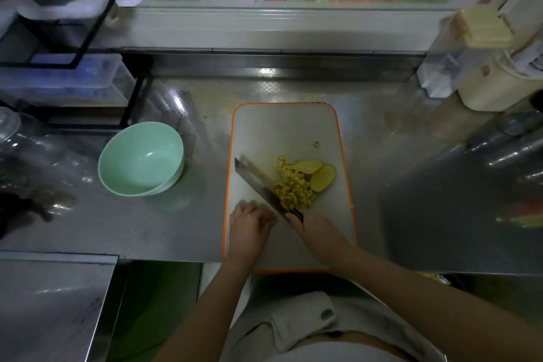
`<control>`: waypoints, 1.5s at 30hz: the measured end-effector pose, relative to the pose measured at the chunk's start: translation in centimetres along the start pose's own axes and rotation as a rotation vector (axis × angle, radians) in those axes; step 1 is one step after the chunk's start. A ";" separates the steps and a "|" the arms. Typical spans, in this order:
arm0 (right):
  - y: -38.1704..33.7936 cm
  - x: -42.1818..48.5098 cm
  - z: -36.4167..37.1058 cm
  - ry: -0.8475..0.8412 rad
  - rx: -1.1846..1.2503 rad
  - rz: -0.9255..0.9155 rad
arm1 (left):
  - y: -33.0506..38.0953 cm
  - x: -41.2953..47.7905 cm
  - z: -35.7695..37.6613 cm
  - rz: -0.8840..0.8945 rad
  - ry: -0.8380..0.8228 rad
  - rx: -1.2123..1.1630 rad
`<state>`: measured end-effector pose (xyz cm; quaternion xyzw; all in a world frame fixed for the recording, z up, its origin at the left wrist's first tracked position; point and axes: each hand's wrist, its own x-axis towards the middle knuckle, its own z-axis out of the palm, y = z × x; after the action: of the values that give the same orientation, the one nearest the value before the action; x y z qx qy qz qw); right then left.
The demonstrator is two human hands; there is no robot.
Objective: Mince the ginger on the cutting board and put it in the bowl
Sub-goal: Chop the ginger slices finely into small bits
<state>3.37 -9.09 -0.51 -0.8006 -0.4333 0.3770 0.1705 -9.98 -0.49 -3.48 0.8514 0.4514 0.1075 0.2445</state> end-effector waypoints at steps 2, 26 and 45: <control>0.1 0.1 -0.1 0.012 0.044 -0.007 | -0.6 0.0 0.1 0.016 0.013 -0.046; 0.7 -2.0 -2.2 0.088 0.159 -0.021 | 0.6 0.7 -0.7 0.045 -0.034 -0.037; 2.8 0.0 -6.0 0.382 0.317 0.043 | 8.6 12.2 -0.2 0.209 -0.386 0.268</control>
<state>9.43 -10.35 1.72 -0.8296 -0.3117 0.2855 0.3649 3.04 5.49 0.62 0.9230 0.3162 -0.0930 0.1988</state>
